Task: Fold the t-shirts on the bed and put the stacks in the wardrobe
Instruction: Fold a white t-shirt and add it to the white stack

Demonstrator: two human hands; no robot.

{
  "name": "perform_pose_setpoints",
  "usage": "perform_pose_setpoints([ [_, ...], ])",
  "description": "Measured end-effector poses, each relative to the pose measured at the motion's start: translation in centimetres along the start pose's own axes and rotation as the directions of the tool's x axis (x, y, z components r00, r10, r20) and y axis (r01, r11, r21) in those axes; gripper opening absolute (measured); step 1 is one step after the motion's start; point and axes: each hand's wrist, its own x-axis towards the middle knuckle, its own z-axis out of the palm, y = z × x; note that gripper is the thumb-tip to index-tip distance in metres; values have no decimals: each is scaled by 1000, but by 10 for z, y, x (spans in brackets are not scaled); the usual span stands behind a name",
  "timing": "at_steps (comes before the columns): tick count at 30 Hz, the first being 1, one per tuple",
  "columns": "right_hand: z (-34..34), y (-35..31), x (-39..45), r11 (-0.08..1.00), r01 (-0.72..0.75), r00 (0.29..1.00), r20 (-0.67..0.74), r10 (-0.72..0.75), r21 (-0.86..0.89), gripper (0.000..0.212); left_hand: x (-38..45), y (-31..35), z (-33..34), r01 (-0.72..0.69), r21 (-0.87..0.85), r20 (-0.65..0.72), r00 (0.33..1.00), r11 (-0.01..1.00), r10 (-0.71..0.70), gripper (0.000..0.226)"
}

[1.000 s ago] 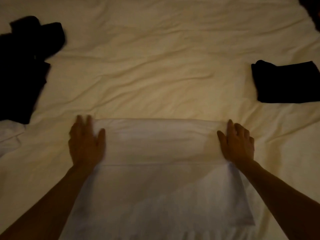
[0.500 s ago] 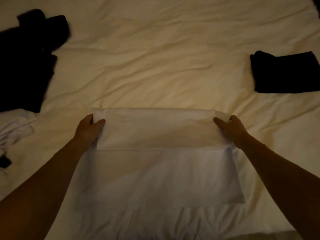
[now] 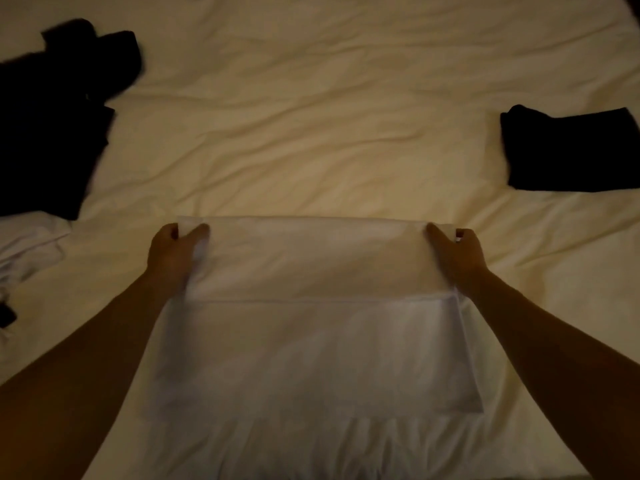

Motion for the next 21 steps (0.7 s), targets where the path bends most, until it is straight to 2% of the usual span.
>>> perform_pose_setpoints([
  [2, 0, -5, 6, 995, -16, 1000, 26, 14, 97, 41, 17, 11, 2, 42, -84, 26, 999, 996, -40, 51],
  [4, -2, -10, 6, 992, 17, 999, 31, -21, 127, 33, 27, 18, 3, 16, -57, 33, 999, 998, -15, 41],
  [6, -8, -10, 3, 988, 81, 996, 24, -85, 131, 30, 27, 18, 2, -45, 7, 13, 999, 999, 45, 23],
  [10, -25, -10, -15, 969, 167, 984, 37, -177, 183, 21, 4, 11, -18, -221, 32, 85, 972, 975, 218, 18],
  [13, -37, -2, -38, 951, 239, 970, 6, -245, 196, 21, -19, -2, -43, -390, 161, 179, 915, 907, 362, 25],
  [16, -53, 14, -69, 933, 293, 955, -24, -294, 210, 22, -53, -15, -62, -502, 234, 204, 863, 833, 462, 28],
  [19, -66, 38, -106, 920, 316, 948, -31, -318, 230, 24, -87, -38, -82, -633, 268, 235, 774, 726, 588, 20],
  [21, -70, 61, -131, 923, 329, 943, -25, -331, 197, 29, -106, -59, -95, -722, 287, 248, 691, 630, 679, 18],
])
